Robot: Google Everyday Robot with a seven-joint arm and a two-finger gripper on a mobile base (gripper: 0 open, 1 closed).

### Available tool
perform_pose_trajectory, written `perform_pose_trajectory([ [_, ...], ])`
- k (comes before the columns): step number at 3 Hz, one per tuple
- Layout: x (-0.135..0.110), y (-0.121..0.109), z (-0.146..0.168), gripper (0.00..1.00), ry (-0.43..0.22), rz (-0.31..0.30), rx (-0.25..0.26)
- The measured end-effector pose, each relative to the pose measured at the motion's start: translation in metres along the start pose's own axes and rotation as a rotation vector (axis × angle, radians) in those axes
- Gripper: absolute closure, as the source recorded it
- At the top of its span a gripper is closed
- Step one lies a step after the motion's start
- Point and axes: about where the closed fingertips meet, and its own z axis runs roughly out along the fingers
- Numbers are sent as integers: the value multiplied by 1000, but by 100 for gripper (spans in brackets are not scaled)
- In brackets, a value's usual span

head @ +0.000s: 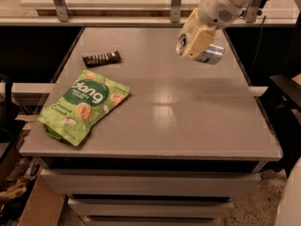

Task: Place 7up can upright

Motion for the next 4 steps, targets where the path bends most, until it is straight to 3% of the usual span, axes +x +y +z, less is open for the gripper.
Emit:
perform_pose_trajectory([
  [2, -46, 18, -32, 100, -248, 124, 5],
  [4, -68, 42, -25, 100, -470, 267, -25],
])
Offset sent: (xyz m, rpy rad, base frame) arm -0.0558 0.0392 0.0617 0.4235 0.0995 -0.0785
